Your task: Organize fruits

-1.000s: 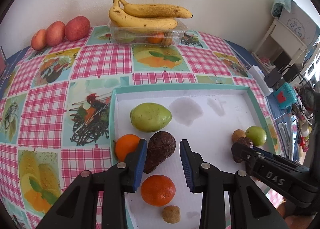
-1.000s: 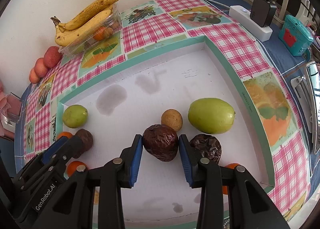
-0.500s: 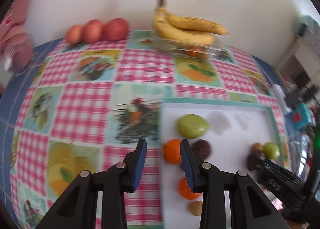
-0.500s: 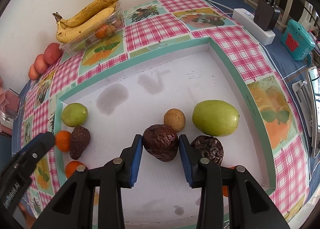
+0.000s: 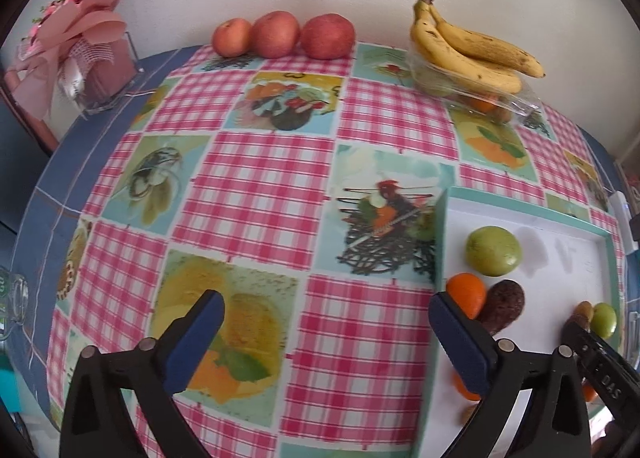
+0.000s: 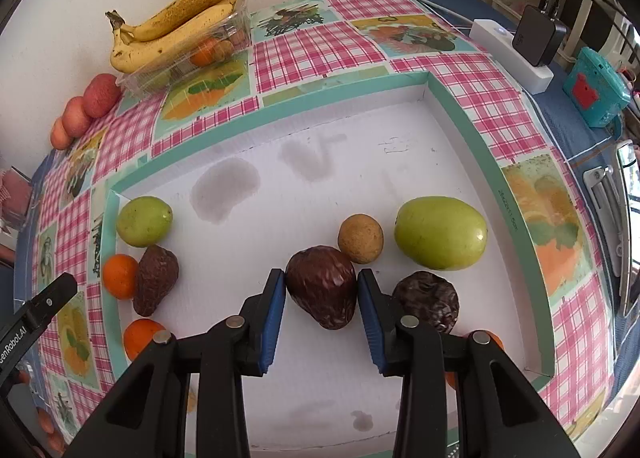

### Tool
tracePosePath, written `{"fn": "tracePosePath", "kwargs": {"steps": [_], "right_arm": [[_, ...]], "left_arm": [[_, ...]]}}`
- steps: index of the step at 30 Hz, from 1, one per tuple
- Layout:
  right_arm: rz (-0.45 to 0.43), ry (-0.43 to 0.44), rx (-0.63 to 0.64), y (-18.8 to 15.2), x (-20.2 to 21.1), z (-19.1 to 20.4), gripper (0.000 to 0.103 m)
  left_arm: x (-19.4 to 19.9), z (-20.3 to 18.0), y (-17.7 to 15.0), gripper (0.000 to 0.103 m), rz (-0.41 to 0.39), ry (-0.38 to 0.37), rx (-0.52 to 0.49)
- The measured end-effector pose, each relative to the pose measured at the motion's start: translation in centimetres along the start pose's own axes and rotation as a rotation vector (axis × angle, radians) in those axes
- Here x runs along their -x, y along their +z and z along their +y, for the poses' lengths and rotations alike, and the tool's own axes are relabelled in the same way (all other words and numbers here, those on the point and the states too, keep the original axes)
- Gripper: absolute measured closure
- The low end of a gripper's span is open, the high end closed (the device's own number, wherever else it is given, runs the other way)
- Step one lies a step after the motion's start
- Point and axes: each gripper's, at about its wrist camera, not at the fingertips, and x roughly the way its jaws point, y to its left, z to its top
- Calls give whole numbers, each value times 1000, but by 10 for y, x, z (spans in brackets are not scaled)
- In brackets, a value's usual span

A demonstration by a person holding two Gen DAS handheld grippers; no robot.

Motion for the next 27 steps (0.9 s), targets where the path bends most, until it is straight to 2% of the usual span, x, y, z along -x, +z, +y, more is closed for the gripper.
{"fn": "tracePosePath", "kwargs": {"steps": [3,5,8,12,14,19,22,25,27], "right_arm": [[-12,-16,14,-1,3,4,56],[-22,-22,23,-2,6,6,40],[-34,-34,37,-6,11,12,30],[-60,-55,66,-15,17,22,23],[-77,-76,83,-23,22,26,11],[-104,-66,123,-43,32,41,10],[-126,-44,132,-55,44,47,10],[-148,-40,150,-68,54,56,10],[-154,-42,160,-76,58,59,10]], "left_arm": [[1,9,-4,0,-13,21,16],[2,16,-7,0,-17,32,32],[7,25,-12,0,-18,33,42],[21,30,-22,0,-50,29,14],[32,31,-28,0,-75,72,-19],[55,41,-44,0,-119,185,-62],[65,53,-57,0,-129,172,-53],[70,62,-66,0,-113,202,-36],[74,67,-73,0,-105,194,-32]]}}
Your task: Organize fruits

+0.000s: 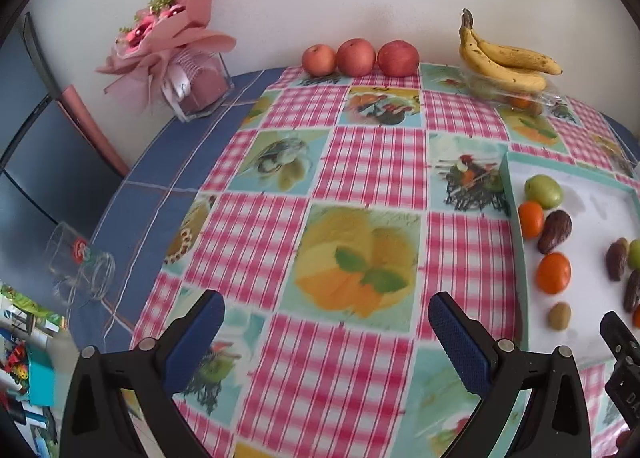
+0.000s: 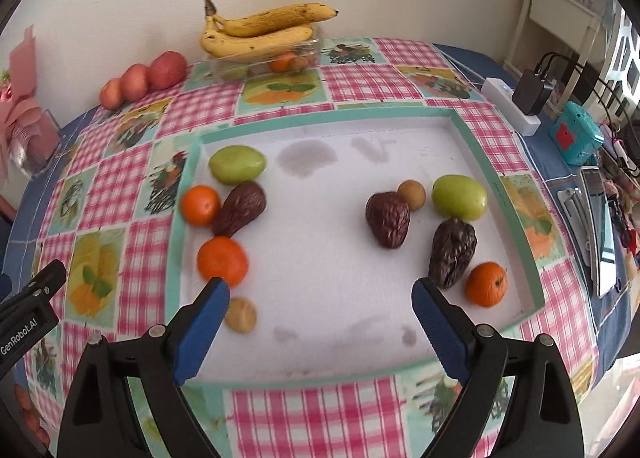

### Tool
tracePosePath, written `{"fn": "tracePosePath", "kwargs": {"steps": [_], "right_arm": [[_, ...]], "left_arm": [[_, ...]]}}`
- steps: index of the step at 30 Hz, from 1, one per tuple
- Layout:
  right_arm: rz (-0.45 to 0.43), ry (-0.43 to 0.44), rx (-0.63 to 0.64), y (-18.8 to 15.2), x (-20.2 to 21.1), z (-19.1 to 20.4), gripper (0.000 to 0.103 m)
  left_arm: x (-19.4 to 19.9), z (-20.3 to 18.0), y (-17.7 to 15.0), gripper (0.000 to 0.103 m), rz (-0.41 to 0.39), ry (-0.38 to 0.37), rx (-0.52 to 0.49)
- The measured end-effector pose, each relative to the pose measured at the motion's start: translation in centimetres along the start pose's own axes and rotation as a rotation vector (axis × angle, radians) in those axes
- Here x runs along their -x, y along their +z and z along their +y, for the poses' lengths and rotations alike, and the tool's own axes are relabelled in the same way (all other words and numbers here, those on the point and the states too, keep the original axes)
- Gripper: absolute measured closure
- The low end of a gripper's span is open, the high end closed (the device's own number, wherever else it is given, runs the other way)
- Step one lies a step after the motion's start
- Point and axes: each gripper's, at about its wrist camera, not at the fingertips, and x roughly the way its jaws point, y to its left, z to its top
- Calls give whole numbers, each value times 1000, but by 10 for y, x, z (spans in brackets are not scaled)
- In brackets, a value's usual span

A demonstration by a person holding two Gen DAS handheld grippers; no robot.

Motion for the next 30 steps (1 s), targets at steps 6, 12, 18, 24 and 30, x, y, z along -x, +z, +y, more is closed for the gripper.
{"fn": "tracePosePath", "kwargs": {"steps": [6,12,18,24,30], "right_arm": [[-14,-29,19,-21,15,4,10],[-70,-25,16,-28,34,3,10],[-78,-9,5,-28,38,2,10],[-57,2,4,-28,34,2,10],[-61,1,22,-28,35,7,10]], "left_arm": [[11,9,-13,0,22,-30,6],[14,8,-13,0,23,-25,0],[9,8,-14,0,54,5,-4],[7,8,-15,0,66,-6,-9],[7,8,-14,0,67,-17,-17]]}}
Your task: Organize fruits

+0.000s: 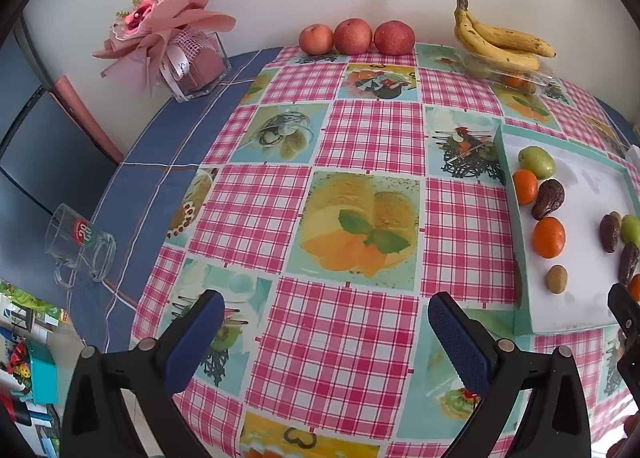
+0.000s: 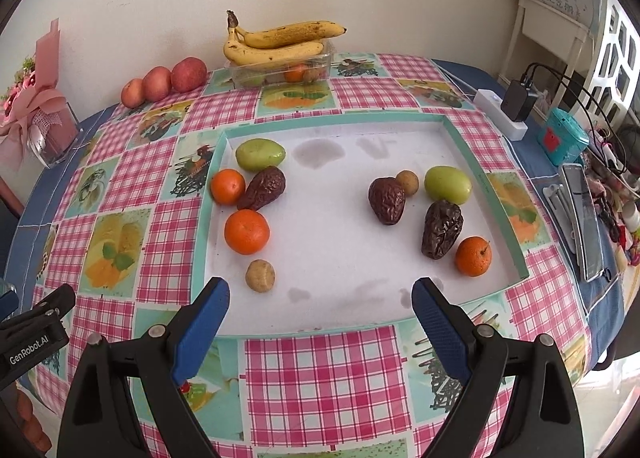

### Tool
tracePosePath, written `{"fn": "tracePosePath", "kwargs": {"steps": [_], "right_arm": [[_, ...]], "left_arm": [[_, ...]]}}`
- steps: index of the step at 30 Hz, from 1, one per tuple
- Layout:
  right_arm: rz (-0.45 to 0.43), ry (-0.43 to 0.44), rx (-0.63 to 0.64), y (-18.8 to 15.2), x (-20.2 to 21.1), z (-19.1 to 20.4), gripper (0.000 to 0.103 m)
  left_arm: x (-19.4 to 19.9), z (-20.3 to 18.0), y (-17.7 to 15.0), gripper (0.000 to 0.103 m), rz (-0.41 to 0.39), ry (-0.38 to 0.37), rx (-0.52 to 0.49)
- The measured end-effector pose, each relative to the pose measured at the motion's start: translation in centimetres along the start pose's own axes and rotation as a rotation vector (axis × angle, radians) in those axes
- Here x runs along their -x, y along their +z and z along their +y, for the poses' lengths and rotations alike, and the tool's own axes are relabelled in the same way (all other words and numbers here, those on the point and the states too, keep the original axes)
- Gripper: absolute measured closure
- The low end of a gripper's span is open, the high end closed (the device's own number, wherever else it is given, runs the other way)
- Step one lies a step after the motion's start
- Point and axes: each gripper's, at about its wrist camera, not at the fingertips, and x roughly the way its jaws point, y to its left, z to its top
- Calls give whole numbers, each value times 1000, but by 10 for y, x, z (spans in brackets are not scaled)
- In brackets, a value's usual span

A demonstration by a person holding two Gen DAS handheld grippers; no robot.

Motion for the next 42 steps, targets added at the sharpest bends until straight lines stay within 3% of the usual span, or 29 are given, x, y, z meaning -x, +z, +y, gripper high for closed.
{"fn": "tracePosePath", "kwargs": {"steps": [42], "right_arm": [[-3,-4,1,0,1,2,10]], "left_arm": [[-2,2,2,0,23,-19,16]]}}
